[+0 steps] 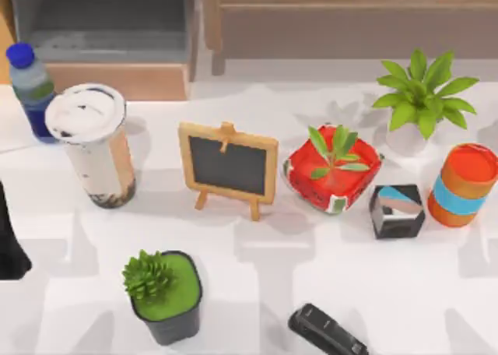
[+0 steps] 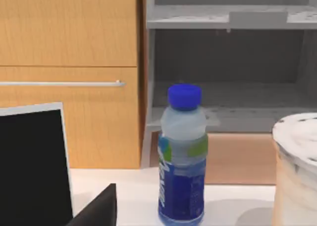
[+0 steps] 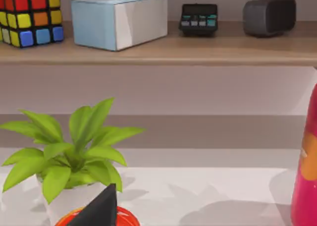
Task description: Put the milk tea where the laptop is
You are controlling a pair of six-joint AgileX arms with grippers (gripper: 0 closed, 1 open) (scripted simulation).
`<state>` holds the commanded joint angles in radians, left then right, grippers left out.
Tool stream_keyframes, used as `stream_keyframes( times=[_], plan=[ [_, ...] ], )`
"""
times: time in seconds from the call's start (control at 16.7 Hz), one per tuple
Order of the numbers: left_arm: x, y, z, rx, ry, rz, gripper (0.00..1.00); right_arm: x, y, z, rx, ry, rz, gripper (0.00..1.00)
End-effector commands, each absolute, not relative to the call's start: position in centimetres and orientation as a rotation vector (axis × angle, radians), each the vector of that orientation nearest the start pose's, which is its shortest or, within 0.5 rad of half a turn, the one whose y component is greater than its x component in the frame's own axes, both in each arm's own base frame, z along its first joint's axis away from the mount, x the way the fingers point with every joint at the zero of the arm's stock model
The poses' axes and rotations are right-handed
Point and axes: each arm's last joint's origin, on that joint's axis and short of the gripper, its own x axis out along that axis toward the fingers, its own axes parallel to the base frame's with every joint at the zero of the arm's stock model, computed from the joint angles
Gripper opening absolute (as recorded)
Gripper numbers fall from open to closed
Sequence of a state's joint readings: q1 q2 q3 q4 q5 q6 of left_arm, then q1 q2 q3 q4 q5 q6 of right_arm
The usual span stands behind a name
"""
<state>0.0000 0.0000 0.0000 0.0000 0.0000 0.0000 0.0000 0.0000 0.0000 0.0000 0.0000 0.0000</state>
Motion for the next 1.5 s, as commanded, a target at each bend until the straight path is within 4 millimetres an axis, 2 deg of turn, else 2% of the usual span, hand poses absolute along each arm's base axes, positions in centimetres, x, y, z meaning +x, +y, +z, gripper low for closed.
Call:
stream_keyframes(
  times=[0.24,0.48,0.78,1.08,1.32,1.5],
  plan=[
    [10.7,-0.3,16.1,-0.007,0.012,-0.004,1.0,10.6,-0.1,16.0,0.0,0.0,0.0,1.0],
    [11.8,-1.2,16.6,-0.034,0.086,-0.023,1.0,10.6,-0.1,16.0,0.0,0.0,0.0,1.0],
    [14.8,-3.6,16.6,-0.044,0.25,-0.035,1.0,10.6,-0.1,16.0,0.0,0.0,0.0,1.0],
    [17.6,-6.7,15.6,-0.026,0.356,-0.032,1.0,10.6,-0.1,16.0,0.0,0.0,0.0,1.0],
    [18.5,-8.4,14.7,-0.01,0.394,-0.029,1.0,10.6,-0.1,16.0,0.0,0.0,0.0,1.0],
    [18.6,-8.6,14.5,-0.008,0.399,-0.028,1.0,10.6,-0.1,16.0,0.0,0.0,0.0,1.0]
  ],
)
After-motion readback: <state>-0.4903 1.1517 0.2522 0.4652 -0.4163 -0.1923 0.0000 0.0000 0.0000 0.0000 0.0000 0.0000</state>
